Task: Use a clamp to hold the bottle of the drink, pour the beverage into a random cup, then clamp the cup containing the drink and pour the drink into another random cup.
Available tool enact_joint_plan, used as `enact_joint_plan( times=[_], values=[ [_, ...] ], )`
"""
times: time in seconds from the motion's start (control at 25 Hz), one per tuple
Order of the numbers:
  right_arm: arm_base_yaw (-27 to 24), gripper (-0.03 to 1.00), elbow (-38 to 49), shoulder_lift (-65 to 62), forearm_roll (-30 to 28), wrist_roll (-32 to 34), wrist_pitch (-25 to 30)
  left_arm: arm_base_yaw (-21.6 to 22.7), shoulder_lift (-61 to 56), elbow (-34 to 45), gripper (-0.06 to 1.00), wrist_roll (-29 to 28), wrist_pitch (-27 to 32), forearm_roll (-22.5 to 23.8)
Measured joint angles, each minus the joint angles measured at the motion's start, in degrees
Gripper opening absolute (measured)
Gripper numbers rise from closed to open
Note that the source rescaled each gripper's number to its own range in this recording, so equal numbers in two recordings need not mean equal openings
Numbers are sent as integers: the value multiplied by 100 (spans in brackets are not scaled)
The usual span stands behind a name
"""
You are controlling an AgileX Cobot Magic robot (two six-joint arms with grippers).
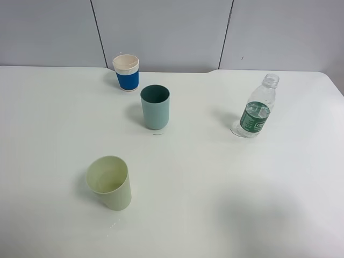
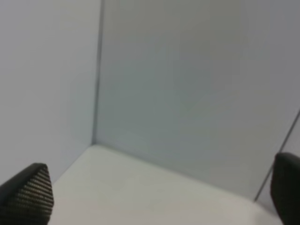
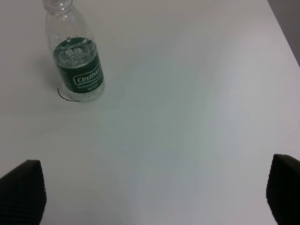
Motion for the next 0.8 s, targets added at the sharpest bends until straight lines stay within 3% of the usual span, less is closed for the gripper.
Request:
enact_joint_plan(
  times=[0.24, 0.36, 0.56, 0.8],
  values=[
    [0, 94, 0, 0, 0, 0, 0, 0, -380, -908, 79, 2195, 2373, -1346],
    [0, 94, 0, 0, 0, 0, 0, 0, -635, -990, 79, 2820, 2973, -2028],
    [0, 94, 0, 0, 0, 0, 0, -146, -1043, -990, 79, 3119, 3422, -2658],
    [0, 94, 0, 0, 0, 0, 0, -498, -1321, -990, 79, 3126, 4474, -2727]
  ],
)
